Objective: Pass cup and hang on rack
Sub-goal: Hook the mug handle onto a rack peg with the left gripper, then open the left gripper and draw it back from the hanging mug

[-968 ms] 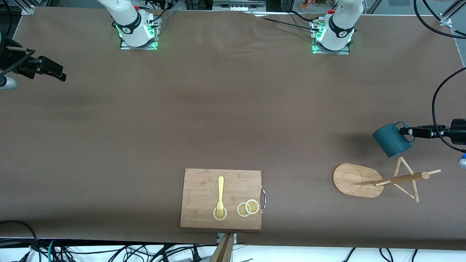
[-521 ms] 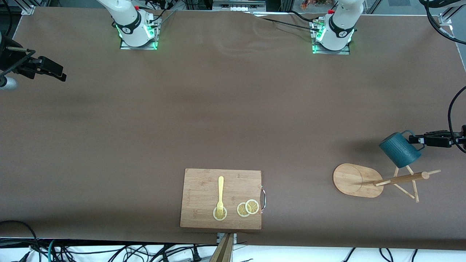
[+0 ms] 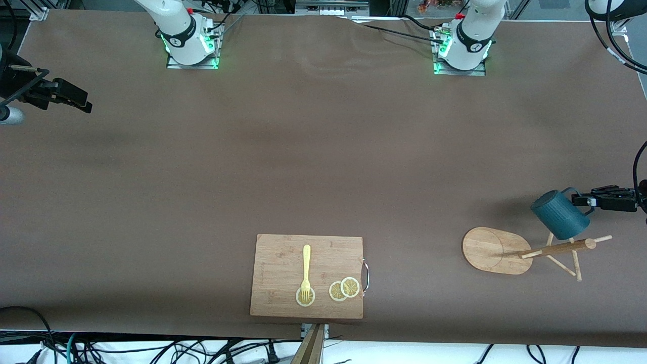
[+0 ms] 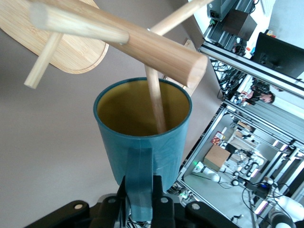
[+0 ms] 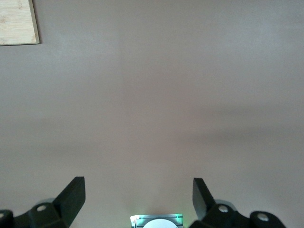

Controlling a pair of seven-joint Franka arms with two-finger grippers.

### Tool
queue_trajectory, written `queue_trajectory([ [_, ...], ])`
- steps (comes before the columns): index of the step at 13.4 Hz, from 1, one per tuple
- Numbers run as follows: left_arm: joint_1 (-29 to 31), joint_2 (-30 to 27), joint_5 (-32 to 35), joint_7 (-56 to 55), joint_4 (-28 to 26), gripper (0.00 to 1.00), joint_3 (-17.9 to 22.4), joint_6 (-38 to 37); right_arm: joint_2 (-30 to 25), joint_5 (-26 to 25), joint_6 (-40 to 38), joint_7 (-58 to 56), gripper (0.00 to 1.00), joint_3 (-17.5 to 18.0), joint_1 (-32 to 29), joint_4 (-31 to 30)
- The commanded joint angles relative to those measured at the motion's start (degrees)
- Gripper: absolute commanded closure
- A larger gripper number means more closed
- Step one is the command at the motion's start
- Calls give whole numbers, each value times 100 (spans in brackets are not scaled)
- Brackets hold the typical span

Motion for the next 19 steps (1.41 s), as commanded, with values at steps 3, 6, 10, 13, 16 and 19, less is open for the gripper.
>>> queue_trajectory([
  [3,158,257,-398,-117,206,100,-33,-38,48,8,-119,-40,0,17,-46,143],
  [6,230,389,-540,-108,188,100,-33,-47,48,8,-119,-40,0,17,-46,143],
  [10,300,389,-549,-73,188,41,-41,-64,57,8,-119,-40,0,17,-46,143],
  [13,388,389,-488,199,179,0,-33,-100,57,8,-119,-40,0,17,-46,143],
  [16,362,328,-113,252,214,0,2,-231,48,8,-162,-31,0,9,-55,143],
  [19,204,74,1222,865,232,0,-112,-240,48,8,-163,-40,0,9,-55,143],
])
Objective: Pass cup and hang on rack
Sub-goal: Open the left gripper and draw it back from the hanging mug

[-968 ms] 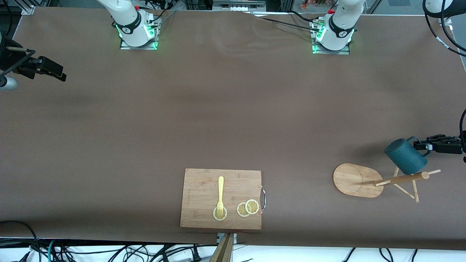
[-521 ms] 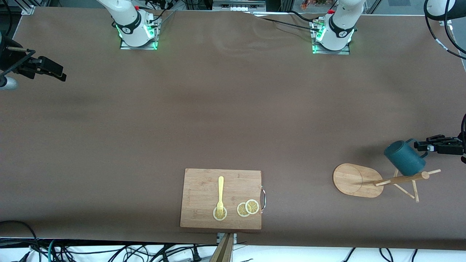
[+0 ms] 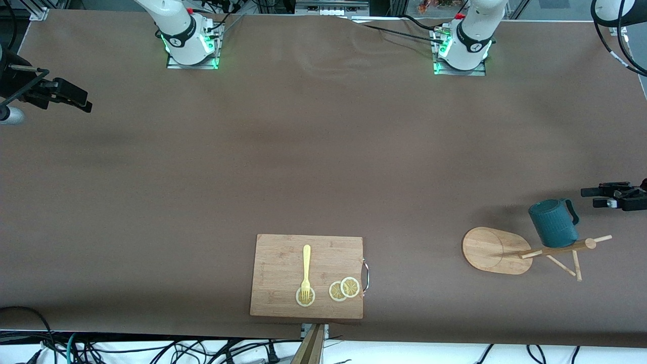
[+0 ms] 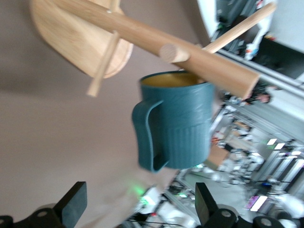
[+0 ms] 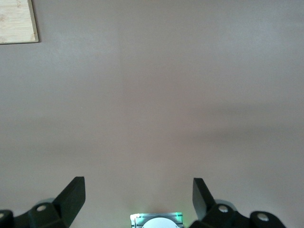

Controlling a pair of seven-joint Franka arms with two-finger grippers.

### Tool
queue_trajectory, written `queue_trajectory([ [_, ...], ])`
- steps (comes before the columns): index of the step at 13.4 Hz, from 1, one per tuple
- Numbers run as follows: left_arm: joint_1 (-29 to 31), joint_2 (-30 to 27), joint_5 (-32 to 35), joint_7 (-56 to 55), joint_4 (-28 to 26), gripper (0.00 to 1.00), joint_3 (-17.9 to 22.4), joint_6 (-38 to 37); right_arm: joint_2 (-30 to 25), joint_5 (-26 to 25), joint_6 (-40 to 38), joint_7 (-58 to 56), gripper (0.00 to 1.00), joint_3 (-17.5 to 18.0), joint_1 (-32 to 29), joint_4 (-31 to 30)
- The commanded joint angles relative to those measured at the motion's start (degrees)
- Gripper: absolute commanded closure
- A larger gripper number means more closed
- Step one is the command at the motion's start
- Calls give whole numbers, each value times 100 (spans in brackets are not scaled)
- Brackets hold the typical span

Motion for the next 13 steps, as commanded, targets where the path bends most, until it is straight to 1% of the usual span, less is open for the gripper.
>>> queue_trajectory([
  [1,-271,-318,1088,533,114,0,-10,-108,56,8,-130,-31,0,14,-52,143],
  [4,-806,-792,2398,631,114,0,-10,-90,56,8,-130,-40,0,14,-52,143],
  [6,-1359,-1178,3417,588,87,0,-1,-73,56,8,-130,-31,0,14,-52,143],
  [7,-1605,-1328,3735,561,79,0,-1,-73,56,8,-130,-39,0,14,-52,143],
  [11,-2423,-1777,4510,289,52,0,-1,-73,56,8,-130,-40,0,14,-52,143],
  [13,-2784,-1997,4582,149,-35,0,8,-47,48,8,-130,-40,0,14,-52,143],
])
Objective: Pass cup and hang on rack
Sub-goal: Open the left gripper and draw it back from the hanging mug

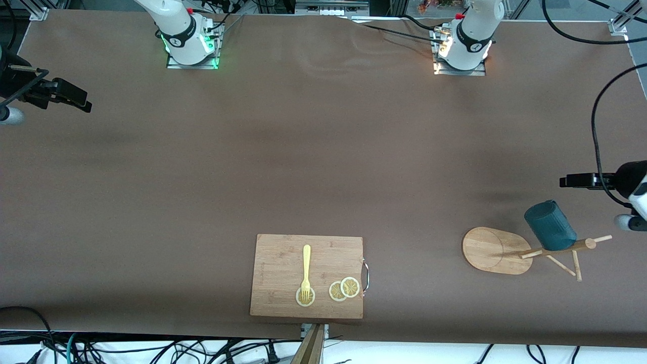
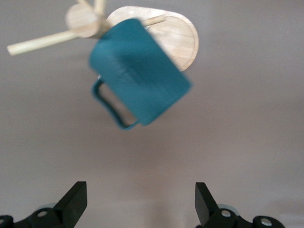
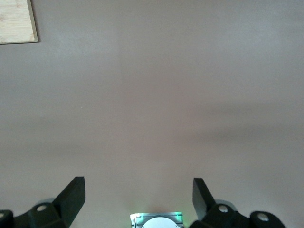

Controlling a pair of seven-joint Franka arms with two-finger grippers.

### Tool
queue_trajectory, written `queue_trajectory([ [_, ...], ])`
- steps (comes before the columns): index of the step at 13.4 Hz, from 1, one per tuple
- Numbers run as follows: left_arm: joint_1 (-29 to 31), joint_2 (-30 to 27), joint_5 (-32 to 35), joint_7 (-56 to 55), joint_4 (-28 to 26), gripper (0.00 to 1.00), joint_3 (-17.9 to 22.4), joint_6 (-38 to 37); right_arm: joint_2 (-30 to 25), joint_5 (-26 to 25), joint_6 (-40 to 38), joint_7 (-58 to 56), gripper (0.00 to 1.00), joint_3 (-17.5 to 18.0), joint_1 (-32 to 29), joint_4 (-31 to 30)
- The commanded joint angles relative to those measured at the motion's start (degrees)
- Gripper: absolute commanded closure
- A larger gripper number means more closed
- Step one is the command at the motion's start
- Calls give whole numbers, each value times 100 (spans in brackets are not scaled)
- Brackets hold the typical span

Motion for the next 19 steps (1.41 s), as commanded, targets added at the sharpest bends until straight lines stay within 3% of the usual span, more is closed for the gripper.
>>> queue_trajectory([
  [1,-423,-438,225,-254,-382,0,103,48,43,8,-123,-40,0,23,-50,143],
  [3,-643,-982,234,-317,-1232,0,103,722,52,8,-123,-40,0,23,-50,143],
  [7,-706,-2352,130,-343,-3429,0,-2,2322,52,8,-124,-40,0,23,-50,143],
  [8,-662,-2521,50,-361,-3652,0,-20,2491,52,8,-123,-40,0,23,-50,143],
  [13,-915,-2627,-82,-387,-3118,0,58,1921,52,8,-132,-40,0,23,-50,143],
  [14,-1465,-2689,-100,-413,-3118,0,511,1930,52,8,-132,-40,0,23,-50,143],
  [15,-1914,-2716,-204,-414,-3074,0,1264,1939,52,8,-132,-40,0,23,-50,143],
  [19,-2217,-3155,-451,-440,-3372,0,1631,1991,52,8,-124,-40,0,23,-50,143],
])
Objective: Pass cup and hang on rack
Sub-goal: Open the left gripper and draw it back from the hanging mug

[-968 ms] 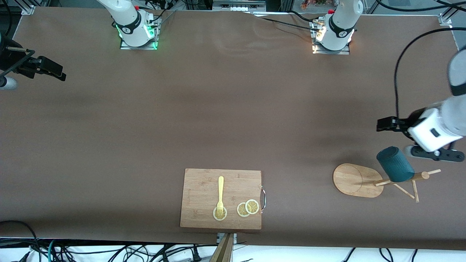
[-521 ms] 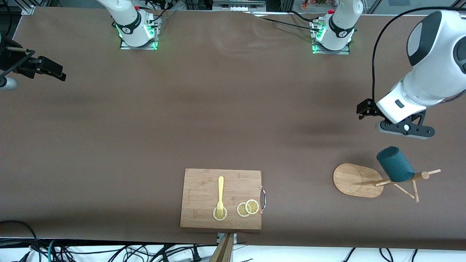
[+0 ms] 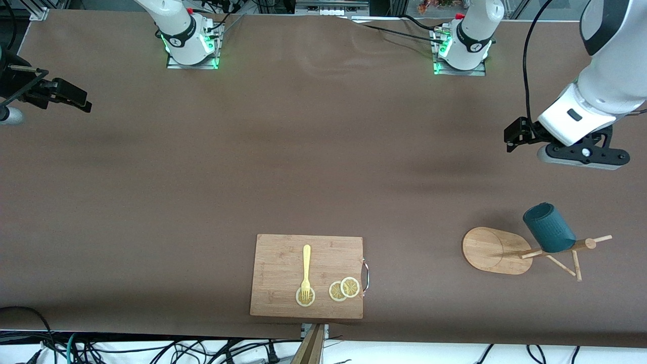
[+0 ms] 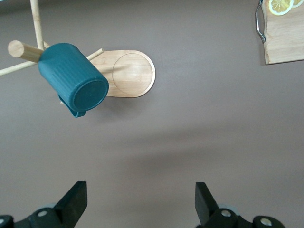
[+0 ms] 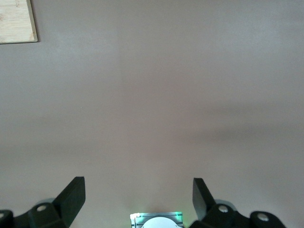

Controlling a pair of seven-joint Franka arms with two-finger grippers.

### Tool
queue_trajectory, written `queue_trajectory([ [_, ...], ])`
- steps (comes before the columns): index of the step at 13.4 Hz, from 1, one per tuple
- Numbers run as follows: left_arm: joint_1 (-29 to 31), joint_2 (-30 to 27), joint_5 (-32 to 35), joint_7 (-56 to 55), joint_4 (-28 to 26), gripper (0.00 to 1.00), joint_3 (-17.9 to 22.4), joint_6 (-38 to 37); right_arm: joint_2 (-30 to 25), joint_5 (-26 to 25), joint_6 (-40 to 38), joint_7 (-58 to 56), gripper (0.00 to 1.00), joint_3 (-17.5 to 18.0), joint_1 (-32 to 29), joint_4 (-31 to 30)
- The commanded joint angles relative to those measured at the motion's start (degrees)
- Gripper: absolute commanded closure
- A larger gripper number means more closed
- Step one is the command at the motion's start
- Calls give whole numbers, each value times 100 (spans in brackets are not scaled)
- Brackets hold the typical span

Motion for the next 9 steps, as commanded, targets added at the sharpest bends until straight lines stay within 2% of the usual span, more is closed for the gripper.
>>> queue_trajectory([
  [1,-227,-336,-190,-44,-270,0,442,-13,49,8,-126,-39,0,24,-49,141],
  [2,-393,-353,-565,78,-349,0,853,4,49,8,-126,-39,0,24,-49,141],
  [3,-438,-397,-665,210,-402,0,944,22,49,8,-126,-39,0,24,-49,141],
  [9,-289,-397,-517,308,-393,0,726,110,49,8,-117,-39,0,24,-49,141],
])
